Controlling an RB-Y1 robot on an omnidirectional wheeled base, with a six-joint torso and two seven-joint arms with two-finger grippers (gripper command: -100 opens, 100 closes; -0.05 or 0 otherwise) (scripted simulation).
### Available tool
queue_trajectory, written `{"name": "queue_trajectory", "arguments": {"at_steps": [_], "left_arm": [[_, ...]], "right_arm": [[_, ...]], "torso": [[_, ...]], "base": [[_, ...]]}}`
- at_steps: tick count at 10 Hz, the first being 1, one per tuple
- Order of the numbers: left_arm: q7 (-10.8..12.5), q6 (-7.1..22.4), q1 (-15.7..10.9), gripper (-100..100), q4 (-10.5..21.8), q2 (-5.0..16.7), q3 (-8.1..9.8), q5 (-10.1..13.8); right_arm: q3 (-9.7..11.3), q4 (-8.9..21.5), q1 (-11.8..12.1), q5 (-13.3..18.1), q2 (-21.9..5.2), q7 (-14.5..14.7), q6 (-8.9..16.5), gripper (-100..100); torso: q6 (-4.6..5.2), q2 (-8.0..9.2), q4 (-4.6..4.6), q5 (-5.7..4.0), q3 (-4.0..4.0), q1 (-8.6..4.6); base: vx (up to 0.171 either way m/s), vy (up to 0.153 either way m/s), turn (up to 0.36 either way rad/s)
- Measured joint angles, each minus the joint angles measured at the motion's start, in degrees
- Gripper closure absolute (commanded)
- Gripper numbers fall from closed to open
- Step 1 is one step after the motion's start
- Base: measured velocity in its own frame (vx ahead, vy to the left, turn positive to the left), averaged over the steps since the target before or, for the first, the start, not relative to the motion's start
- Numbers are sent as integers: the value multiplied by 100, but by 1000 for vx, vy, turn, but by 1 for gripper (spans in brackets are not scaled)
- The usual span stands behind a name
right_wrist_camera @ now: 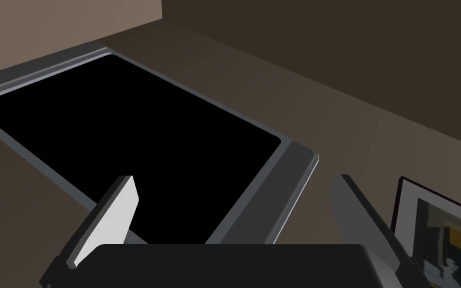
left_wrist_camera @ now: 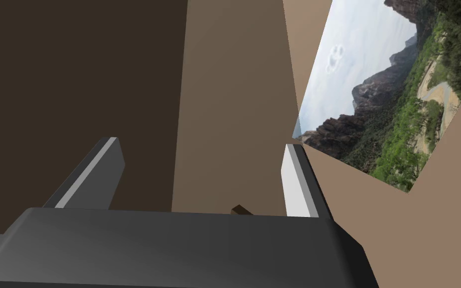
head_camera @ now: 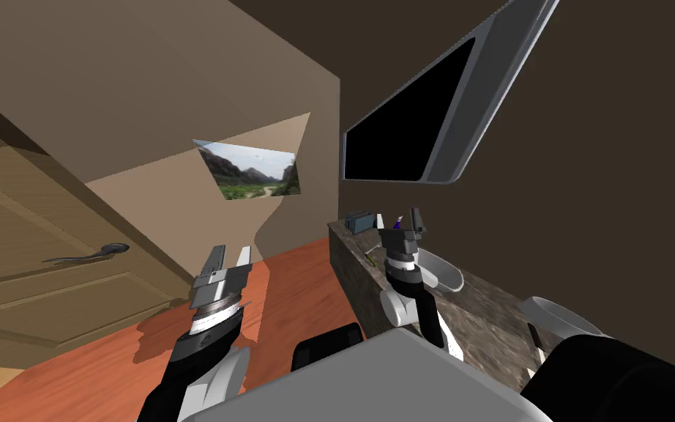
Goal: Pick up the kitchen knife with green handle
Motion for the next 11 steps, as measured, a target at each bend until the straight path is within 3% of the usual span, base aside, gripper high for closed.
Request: {"name": "queue_trajectory", "arguments": {"at_steps": [3,6,9,11], "left_arm": [[0,0,1,0,0,0,0,0],[0,0,1,0,0,0,0,0],[0,0,1,0,0,0,0,0],[0,0,2,0,0,0,0,0]], "right_arm": [[-74,135,115,-5,-399,53,23,-100],[-210,458,368,-13,-903,187,-10,-100],[-472,941,495,-51,-1453,357,111,-100],[-594,1315,727,-43,-1821,522,60,-100]], "torso": [[-1,-23,-5,1,-13,3],[-1,-46,-10,2,-26,9],[-1,-56,-13,3,-33,16],[-1,-64,-15,1,-37,5]], "base": [[69,17,75],[122,30,116],[148,38,149],[170,18,149]]}}
